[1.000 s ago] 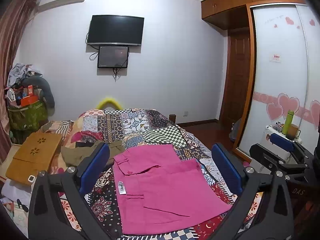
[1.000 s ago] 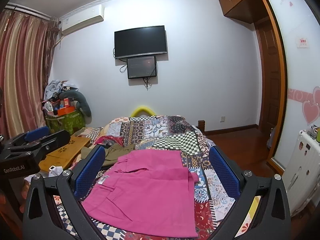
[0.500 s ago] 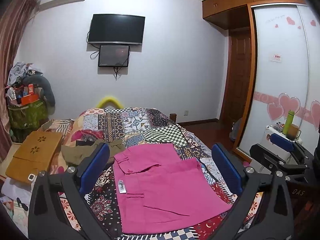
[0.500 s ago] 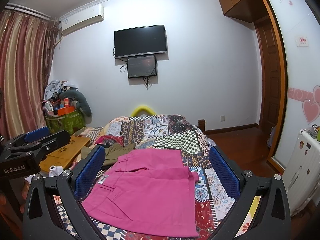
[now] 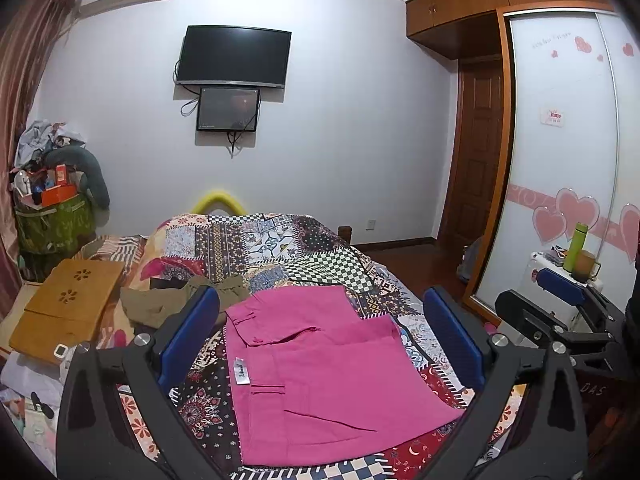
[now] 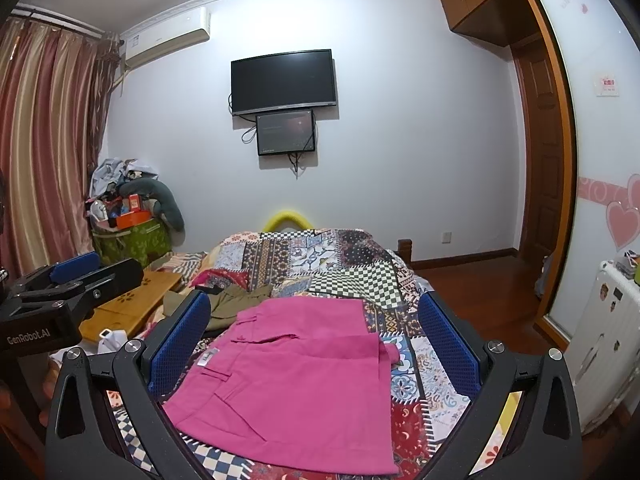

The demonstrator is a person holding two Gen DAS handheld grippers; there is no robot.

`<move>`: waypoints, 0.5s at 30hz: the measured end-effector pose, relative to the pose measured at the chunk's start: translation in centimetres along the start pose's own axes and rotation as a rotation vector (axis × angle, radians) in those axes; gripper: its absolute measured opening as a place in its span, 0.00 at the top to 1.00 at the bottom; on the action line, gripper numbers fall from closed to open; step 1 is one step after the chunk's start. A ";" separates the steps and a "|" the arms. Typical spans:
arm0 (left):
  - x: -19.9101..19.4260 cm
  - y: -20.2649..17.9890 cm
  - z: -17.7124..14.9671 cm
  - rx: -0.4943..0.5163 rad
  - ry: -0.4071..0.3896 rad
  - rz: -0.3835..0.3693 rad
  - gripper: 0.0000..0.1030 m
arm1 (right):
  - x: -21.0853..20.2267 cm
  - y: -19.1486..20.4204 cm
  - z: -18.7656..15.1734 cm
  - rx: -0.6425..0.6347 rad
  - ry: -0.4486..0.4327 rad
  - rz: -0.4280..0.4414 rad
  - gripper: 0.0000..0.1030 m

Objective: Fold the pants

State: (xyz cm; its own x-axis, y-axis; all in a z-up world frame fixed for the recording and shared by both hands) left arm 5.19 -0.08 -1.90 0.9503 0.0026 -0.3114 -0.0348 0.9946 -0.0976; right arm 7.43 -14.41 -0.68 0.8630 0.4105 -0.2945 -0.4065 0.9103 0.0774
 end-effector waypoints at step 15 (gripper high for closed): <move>-0.2 0.0 0.0 0.006 -0.007 0.005 0.00 | 0.0 0.2 0.0 0.000 -0.002 0.002 0.00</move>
State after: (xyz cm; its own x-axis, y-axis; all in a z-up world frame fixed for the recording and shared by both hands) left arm 5.04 -0.09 -1.84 0.9521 0.0082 -0.3056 -0.0375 0.9952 -0.0902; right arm 7.36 -14.25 -0.66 0.8630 0.4121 -0.2923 -0.4079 0.9097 0.0782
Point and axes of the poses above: each gripper's, at about its wrist camera, not at the fingertips, and x roughly the way its jaws point, y to its left, z to its top, the point moved 5 cm from there along x, roughly the way its jaws point, and after that the axes turned 1 degree about y, right-handed, at the moved point
